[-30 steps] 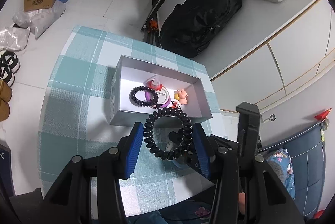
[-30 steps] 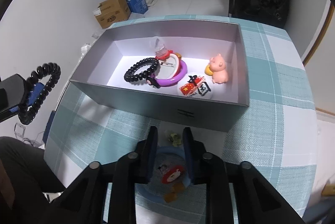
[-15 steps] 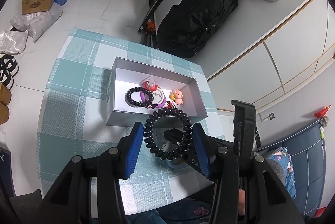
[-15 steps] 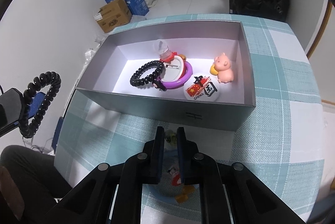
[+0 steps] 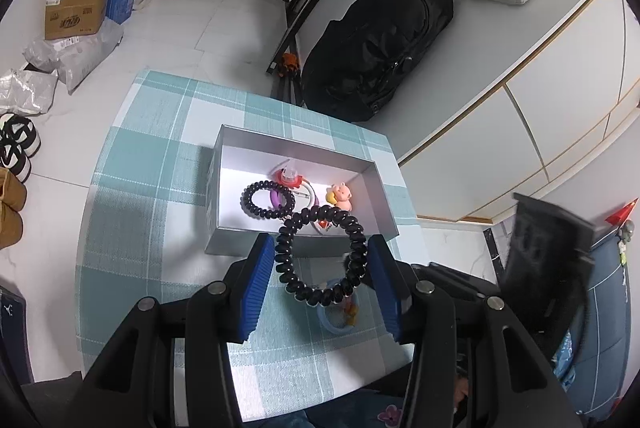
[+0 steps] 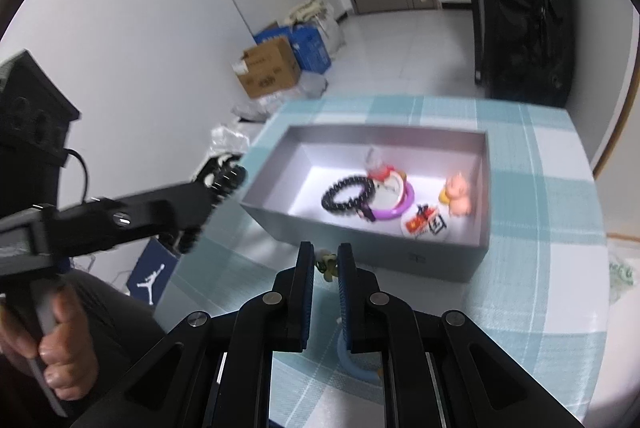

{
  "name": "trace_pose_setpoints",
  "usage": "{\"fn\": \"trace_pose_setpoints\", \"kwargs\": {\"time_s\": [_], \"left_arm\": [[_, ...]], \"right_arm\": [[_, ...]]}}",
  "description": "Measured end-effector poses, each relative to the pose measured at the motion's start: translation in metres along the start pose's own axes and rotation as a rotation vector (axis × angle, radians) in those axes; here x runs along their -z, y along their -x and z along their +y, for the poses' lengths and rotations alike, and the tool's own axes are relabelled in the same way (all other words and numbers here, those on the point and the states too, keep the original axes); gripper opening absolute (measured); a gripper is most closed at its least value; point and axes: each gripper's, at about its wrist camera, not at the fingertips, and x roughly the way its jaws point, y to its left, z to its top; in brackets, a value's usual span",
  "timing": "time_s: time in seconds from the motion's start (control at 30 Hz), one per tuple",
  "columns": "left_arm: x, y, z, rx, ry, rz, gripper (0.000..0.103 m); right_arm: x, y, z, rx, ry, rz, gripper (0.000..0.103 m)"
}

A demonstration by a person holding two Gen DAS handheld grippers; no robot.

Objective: Organize jewelry
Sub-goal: 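Carry the bracelet into the box with the left gripper while the right grasps a small charm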

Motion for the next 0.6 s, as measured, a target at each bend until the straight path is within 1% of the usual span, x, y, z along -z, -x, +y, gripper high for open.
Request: {"fn": "trace_pose_setpoints", "kwargs": {"time_s": [0.1, 0.23, 0.4, 0.5, 0.6], "left_arm": [[-0.001, -0.004, -0.004, -0.017, -0.012, -0.005, 0.043], [-0.004, -0.010, -0.009, -0.027, -0.025, -0.008, 0.043], [-0.008, -0.016, -0.017, -0.035, -0.048, -0.024, 0.043], [-0.011, -0.021, -0.020, -0.031, -0.049, -0.027, 0.043], [-0.015, -0.027, -0.021, -0.044, -0.053, -0.027, 0.043]], "right_arm": [[-0.004, 0.005, -0.005, -0.005, -0.011, -0.023, 0.011], [-0.009, 0.016, -0.016, -0.010, -0.042, -0.045, 0.011], [-0.018, 0.023, -0.023, -0.025, -0.051, -0.076, 0.011], [-0.023, 0.025, -0.027, -0.035, -0.057, -0.083, 0.011], [-0.029, 0.023, -0.031, -0.039, -0.059, -0.091, 0.011]]}}
